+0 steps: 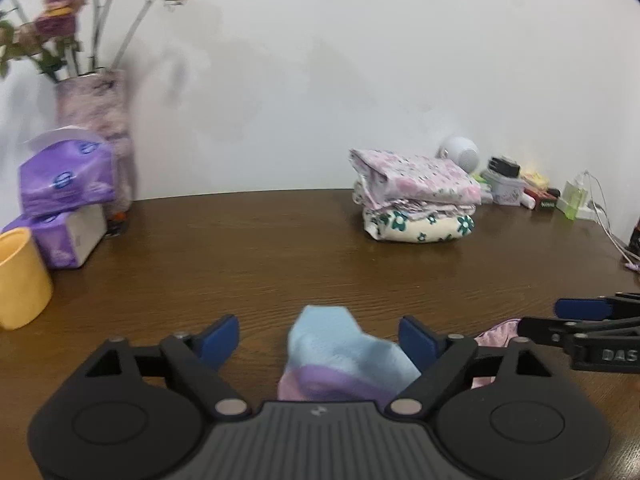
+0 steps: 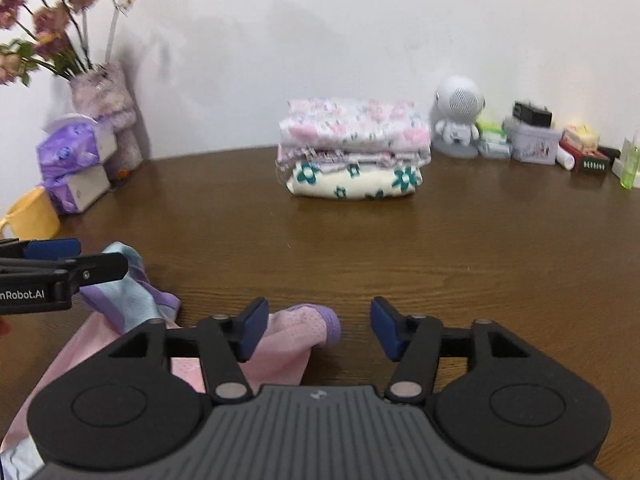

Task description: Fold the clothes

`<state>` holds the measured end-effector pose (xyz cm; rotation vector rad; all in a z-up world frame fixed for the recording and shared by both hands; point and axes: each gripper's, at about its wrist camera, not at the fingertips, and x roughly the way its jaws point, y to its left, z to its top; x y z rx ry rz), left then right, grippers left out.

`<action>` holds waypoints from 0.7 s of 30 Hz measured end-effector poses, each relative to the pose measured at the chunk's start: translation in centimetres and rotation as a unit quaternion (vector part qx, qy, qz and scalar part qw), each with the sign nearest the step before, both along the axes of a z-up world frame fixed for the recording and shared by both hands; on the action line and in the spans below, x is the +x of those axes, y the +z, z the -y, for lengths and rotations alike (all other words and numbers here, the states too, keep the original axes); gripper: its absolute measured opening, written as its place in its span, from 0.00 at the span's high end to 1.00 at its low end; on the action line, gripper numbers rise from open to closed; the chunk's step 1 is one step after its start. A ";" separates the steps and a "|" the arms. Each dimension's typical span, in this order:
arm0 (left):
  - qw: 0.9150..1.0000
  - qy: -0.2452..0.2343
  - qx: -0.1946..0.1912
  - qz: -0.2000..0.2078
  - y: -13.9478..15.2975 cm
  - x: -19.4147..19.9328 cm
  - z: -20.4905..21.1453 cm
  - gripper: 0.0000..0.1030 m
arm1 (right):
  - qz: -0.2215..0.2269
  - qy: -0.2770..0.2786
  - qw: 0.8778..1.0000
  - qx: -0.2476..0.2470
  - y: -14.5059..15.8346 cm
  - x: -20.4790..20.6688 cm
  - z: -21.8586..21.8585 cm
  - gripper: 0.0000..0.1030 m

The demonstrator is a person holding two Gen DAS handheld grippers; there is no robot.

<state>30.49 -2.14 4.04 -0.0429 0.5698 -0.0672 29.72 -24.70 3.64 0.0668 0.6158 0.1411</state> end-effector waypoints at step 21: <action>0.998 0.042 -0.010 -0.041 -1.4 -12.9 0.6 0.15 | 0.003 0.145 0.982 -0.119 -1.4 -4.3 -6.8 0.24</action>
